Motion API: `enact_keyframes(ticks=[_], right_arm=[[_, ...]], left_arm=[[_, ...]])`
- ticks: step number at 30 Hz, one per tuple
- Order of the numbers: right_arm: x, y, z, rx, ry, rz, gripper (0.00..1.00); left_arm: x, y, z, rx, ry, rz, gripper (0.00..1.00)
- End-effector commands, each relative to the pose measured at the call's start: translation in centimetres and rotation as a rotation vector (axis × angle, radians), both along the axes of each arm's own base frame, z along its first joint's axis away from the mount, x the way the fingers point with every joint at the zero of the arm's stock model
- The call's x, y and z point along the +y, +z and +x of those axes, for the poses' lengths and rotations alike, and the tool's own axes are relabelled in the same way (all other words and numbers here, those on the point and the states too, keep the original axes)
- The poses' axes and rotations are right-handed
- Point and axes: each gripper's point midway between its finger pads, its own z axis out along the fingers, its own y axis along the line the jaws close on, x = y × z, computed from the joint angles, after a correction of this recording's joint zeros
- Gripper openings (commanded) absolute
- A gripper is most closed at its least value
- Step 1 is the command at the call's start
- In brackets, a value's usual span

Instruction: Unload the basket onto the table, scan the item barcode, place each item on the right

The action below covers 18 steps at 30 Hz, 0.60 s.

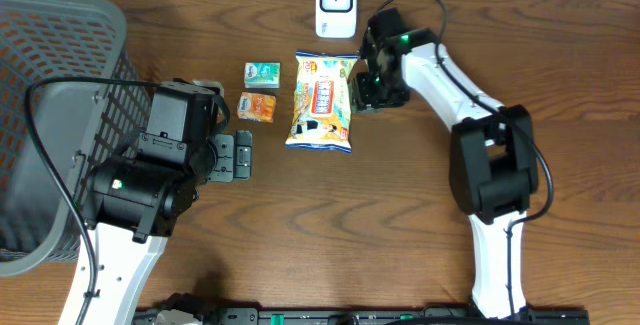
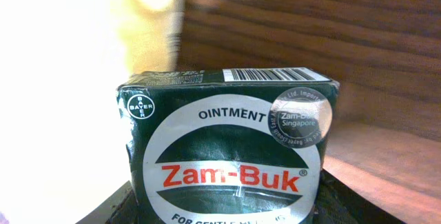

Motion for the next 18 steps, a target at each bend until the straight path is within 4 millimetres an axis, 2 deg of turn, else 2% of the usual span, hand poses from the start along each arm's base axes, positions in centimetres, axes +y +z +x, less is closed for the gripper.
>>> enact_keyframes(ticks=[1,5,12,15,18], right_arm=[[1.8,6.7,0.3,-0.07,0.101,0.258,0.55],[1.6,9.6,-0.9,-0.042,0.17,0.471,0.47],[0.5,13.7,-2.6,-0.067,0.288,0.781,0.51],[0.6,14.6,-3.1,-0.084,0.323,0.842,0.52],[0.6,14.7,-3.3,-0.082,0.327,0.847,0.52]], left_arm=[[0.1,0.3,0.1,-0.006,0.002,0.004,0.98],[0.1,0.3,0.1,-0.006,0.002,0.004,0.98],[0.1,0.3,0.1,-0.006,0.002,0.004,0.98],[0.1,0.3,0.1,-0.006,0.002,0.004,0.98],[0.1,0.3,0.1,-0.006,0.002,0.004,0.98]])
